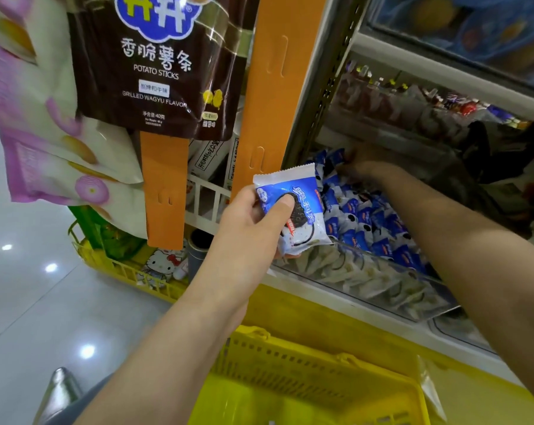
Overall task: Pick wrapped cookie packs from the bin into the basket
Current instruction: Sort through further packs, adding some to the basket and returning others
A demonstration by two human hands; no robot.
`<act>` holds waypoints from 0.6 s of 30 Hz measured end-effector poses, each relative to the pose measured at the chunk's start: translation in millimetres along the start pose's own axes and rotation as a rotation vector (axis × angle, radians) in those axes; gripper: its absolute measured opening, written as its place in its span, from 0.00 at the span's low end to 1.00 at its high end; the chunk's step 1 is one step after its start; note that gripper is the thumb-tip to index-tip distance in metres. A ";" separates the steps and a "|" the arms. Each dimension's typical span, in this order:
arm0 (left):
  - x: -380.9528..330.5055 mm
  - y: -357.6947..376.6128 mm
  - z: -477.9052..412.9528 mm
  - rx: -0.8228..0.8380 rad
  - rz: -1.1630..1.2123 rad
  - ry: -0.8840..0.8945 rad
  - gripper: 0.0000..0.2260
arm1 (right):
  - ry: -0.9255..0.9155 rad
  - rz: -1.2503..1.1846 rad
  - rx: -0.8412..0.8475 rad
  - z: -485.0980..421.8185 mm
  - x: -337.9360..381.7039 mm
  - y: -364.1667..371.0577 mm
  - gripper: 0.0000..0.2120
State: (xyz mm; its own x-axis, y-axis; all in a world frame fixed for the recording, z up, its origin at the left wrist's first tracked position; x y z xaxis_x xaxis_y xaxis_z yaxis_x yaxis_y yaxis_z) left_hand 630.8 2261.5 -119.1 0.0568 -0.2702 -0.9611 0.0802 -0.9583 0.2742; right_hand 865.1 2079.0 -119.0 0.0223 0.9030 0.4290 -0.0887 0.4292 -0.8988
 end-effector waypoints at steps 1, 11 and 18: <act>-0.9 -0.7 0.3 -0.002 -0.001 0.001 0.05 | -0.025 -0.007 -0.005 -0.8 1.8 2.3 0.10; -4.1 -12.2 -4.3 -0.046 -0.001 0.007 0.05 | -0.137 -0.088 -0.069 -13.3 15.6 16.8 0.18; -5.0 -20.1 -5.4 -0.085 0.003 -0.004 0.05 | -0.074 -0.014 -0.119 -30.5 18.7 19.6 0.22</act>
State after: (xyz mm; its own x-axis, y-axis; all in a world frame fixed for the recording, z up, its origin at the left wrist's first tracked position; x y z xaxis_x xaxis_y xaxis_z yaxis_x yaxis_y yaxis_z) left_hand 634.3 2282.6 -119.6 0.0537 -0.2735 -0.9604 0.1647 -0.9462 0.2786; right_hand 894.2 2104.9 -131.3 -0.0516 0.8948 0.4434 0.0302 0.4452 -0.8949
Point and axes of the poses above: each hand's wrist, its own z-axis away from the middle knuckle, its own y-axis out of the palm, x = y × z, the point moved 6 cm from there along -z, towards the middle knuckle, and after that the axes turned 5 degrees about -z, right-handed, at the moved point
